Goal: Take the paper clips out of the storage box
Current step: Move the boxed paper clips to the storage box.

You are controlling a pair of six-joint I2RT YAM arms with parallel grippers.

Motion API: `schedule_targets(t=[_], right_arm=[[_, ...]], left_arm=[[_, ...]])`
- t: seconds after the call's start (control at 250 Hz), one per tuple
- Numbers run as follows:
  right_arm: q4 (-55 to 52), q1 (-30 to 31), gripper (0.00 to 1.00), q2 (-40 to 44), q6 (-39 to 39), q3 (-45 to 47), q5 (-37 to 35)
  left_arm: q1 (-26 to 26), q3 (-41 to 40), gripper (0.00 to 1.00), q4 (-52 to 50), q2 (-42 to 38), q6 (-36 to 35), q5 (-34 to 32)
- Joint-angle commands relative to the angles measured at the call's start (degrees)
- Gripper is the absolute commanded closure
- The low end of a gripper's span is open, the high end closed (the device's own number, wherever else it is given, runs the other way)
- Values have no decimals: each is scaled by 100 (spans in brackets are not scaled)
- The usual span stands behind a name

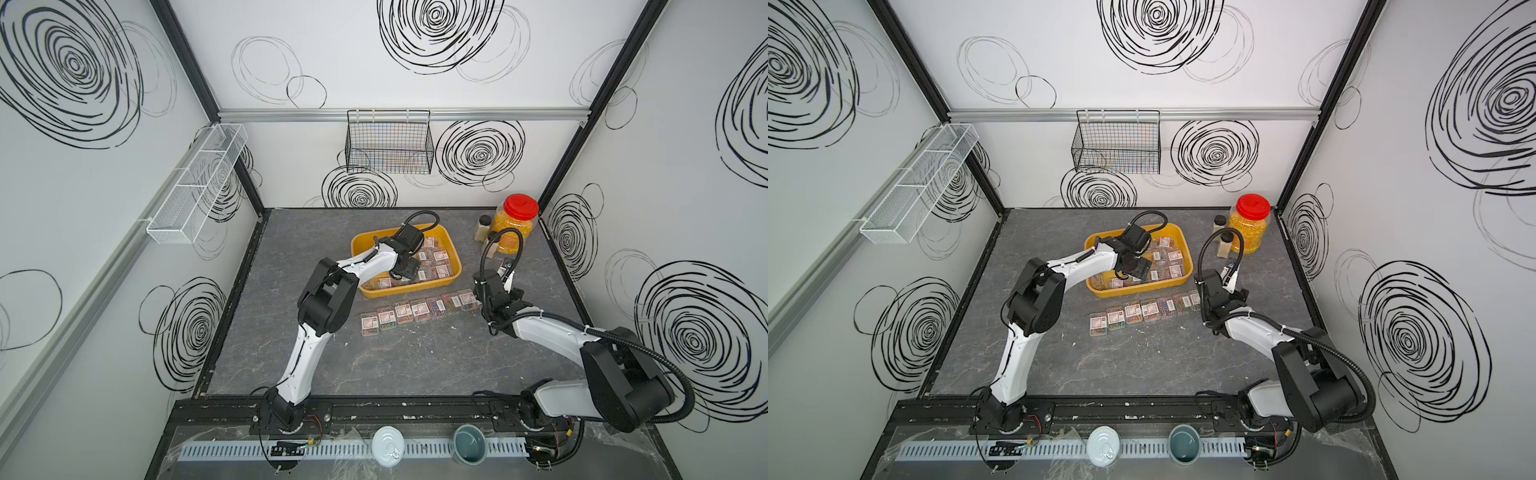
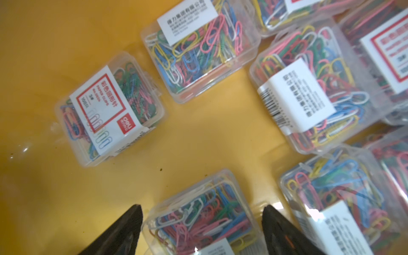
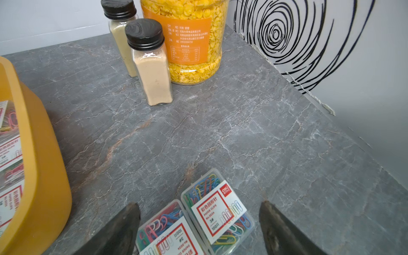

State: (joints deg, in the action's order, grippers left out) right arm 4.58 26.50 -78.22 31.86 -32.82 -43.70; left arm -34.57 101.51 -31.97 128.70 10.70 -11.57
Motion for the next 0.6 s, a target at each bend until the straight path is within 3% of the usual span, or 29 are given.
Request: schedule_targets(t=[0.0,0.236,0.595], right_arm=[[-127,27,13,-80,42,-186,-243],[-133,40,13,-94,31,-190,-222],[-179,96,13,-150,24,-244,-286]], left_arm=[[133,6,11,204,-497,-50,-137],[611,428,10,195,-311,-93,148],[675,1482,12,-105,650,-366,146]])
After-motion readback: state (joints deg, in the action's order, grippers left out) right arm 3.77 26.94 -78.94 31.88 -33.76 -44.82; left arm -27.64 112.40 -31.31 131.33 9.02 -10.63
